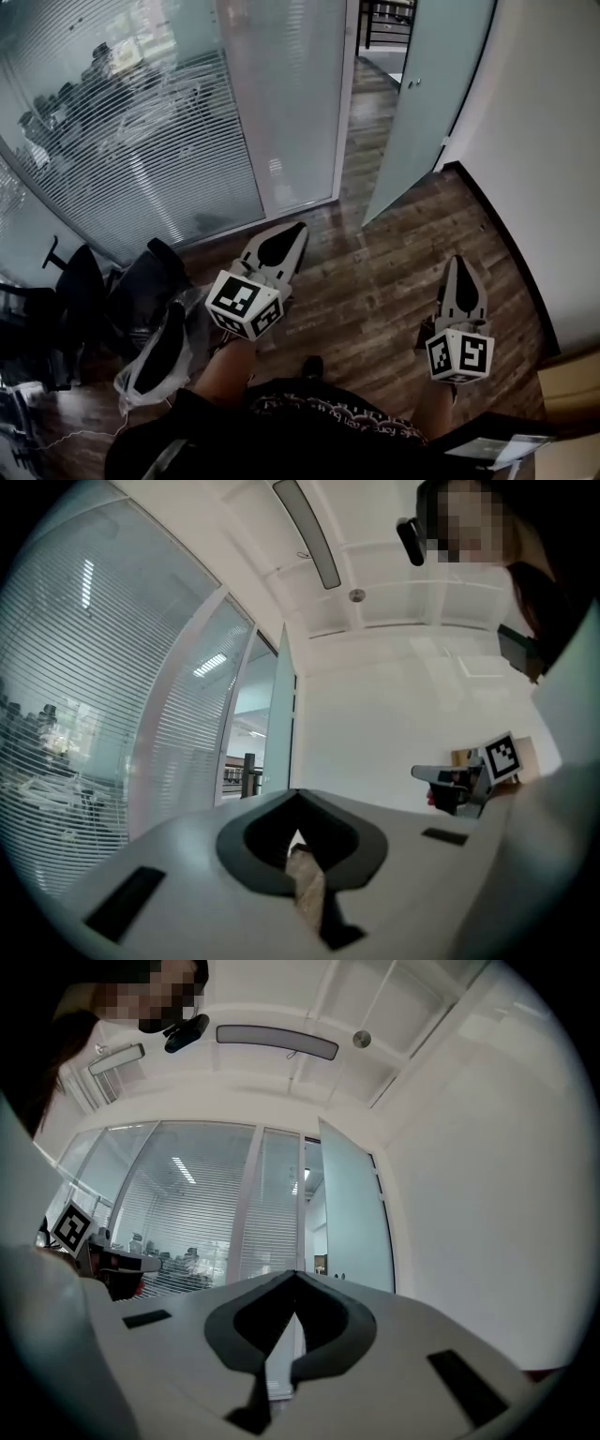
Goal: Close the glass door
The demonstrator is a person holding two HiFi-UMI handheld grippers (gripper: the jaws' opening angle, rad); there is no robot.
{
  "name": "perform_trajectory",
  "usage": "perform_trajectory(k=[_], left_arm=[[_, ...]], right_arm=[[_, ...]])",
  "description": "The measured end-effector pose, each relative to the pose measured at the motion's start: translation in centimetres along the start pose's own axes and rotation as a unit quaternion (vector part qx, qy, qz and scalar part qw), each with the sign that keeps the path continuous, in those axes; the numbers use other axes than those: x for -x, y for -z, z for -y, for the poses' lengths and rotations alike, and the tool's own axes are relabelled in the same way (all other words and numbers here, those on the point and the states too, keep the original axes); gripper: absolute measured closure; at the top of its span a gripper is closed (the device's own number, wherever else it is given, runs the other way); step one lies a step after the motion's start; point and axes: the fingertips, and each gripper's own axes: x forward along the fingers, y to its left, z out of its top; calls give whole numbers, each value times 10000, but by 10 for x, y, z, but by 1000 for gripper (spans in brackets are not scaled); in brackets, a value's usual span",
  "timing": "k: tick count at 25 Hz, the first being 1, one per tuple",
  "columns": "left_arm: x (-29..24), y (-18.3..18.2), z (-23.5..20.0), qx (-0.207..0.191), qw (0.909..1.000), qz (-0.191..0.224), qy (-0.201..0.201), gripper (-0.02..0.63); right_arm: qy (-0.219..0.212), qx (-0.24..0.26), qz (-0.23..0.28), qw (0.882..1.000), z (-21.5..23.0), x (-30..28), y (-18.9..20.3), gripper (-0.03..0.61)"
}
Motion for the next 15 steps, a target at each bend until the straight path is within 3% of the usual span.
perform_trajectory(k=[15], left_arm=[[-86,3,-57,102,9998,-9,152,612]], right_arm=[[190,-18,-86,9998,18,-96,20,575]])
